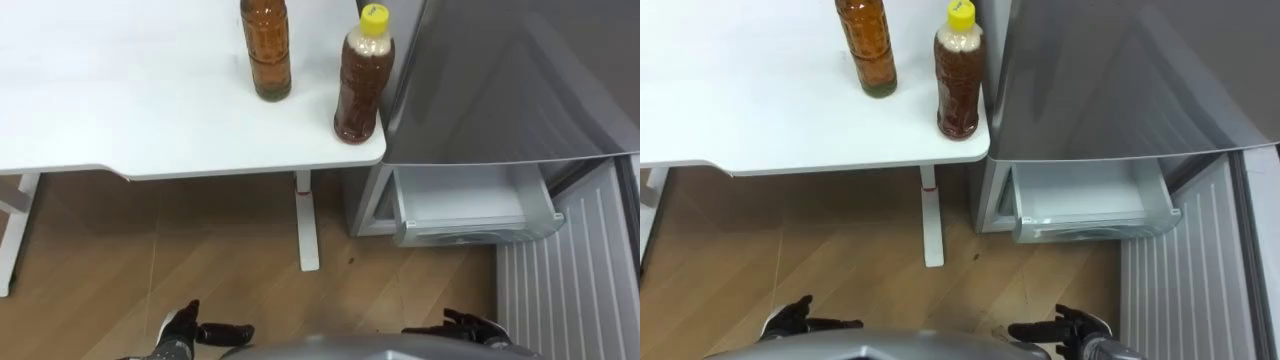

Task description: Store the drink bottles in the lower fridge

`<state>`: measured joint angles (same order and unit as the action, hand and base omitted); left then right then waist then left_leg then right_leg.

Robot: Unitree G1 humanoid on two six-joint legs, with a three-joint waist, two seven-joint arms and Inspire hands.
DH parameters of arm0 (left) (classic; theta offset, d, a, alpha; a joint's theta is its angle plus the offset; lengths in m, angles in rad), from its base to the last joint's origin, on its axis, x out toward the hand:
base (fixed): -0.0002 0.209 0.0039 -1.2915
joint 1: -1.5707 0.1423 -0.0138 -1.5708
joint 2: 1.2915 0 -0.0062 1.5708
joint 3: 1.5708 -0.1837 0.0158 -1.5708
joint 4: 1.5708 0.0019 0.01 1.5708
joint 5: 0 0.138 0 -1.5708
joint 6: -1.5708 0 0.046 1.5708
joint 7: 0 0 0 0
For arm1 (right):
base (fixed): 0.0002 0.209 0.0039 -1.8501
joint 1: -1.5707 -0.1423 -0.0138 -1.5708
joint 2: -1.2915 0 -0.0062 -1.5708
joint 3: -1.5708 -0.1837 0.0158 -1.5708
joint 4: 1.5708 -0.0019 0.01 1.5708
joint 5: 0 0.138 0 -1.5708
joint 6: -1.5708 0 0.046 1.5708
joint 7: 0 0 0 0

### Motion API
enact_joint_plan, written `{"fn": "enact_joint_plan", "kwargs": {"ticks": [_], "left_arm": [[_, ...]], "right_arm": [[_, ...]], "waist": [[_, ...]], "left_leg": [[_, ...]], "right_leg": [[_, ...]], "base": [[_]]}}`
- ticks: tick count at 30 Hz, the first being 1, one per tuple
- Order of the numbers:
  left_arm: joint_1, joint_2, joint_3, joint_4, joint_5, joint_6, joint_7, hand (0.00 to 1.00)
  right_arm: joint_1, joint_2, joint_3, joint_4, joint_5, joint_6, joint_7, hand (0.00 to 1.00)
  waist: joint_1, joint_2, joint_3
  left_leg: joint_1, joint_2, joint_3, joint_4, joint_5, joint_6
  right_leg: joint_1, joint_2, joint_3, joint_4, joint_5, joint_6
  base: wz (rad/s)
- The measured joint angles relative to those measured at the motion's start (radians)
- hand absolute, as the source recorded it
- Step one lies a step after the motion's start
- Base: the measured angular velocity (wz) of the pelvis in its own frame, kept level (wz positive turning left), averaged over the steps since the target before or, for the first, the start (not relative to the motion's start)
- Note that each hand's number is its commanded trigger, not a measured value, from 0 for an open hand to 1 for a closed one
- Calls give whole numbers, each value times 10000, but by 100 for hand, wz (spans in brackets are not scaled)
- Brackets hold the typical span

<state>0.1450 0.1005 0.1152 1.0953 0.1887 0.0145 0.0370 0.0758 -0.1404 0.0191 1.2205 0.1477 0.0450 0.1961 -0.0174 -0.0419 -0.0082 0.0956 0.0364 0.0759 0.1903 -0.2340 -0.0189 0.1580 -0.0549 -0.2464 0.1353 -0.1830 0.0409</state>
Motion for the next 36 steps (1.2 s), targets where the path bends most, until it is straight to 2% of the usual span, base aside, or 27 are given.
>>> {"fn": "enact_joint_plan", "kwargs": {"ticks": [11,17,19,22,25,27,29,32,34,35,36], "left_arm": [[6,-5,-2,4,-26,-1,48,0],[217,-2,51,57,-1429,26,292,0],[262,2,108,65,-1697,28,400,0],[300,3,201,71,-2524,107,548,0],[467,1,292,134,-3981,136,801,0],[578,-6,953,358,-4836,299,942,0],[733,11,1442,354,-5255,311,1212,0],[965,93,1713,297,-6454,412,1812,0],[947,161,2219,148,-7508,510,2419,0],[957,164,2350,54,-7805,502,2599,0],[974,166,2611,-146,-8586,471,2919,0]], "right_arm": [[-3,1,0,-3,-12,-1,-11,0],[-88,3,1,116,-14,6,-59,0],[-73,3,4,120,-23,5,-57,0],[-77,-9,-14,215,4,5,-59,0],[-68,-9,-53,237,2,20,-97,0],[-52,-11,-166,239,0,95,-98,0],[-40,-16,-290,244,8,206,-104,0],[34,-55,-312,249,137,253,-124,0],[5,-103,-333,227,127,411,-115,0],[-14,-103,-335,231,114,432,-117,0],[-24,-116,-334,237,116,449,-133,0]], "waist": [[3,4,17],[37,7,29],[55,-44,72],[152,-8,93],[217,4,109],[263,83,76],[302,87,86],[493,168,91],[537,129,150],[551,139,151],[597,140,162]], "left_leg": [[-3,0,1,-16,0,0],[19,0,-13,-12,0,0],[21,-4,-81,14,0,0],[17,-10,-142,39,-2,0],[4,-18,-269,47,-3,0],[25,-18,-341,76,-3,-1],[38,-25,-375,85,-3,-1],[45,-73,-401,84,-3,1],[40,-150,-542,71,-6,8],[40,-160,-543,79,-5,10],[37,-175,-538,93,-3,13]], "right_leg": [[15,-4,-53,3,0,0],[33,-5,-53,3,0,0],[66,-4,-81,-1,0,0],[89,-4,-88,-5,0,1],[141,-5,-227,-13,-2,4],[201,-6,-305,-13,-4,6],[238,-11,-325,-13,-4,6],[265,-53,-312,-13,-16,25],[325,-114,-304,-12,-58,87],[333,-125,-306,-12,-61,91],[335,-139,-321,-13,-63,92]], "base": [[0],[0],[7],[4],[11],[10],[8],[4],[13],[6],[0]]}}
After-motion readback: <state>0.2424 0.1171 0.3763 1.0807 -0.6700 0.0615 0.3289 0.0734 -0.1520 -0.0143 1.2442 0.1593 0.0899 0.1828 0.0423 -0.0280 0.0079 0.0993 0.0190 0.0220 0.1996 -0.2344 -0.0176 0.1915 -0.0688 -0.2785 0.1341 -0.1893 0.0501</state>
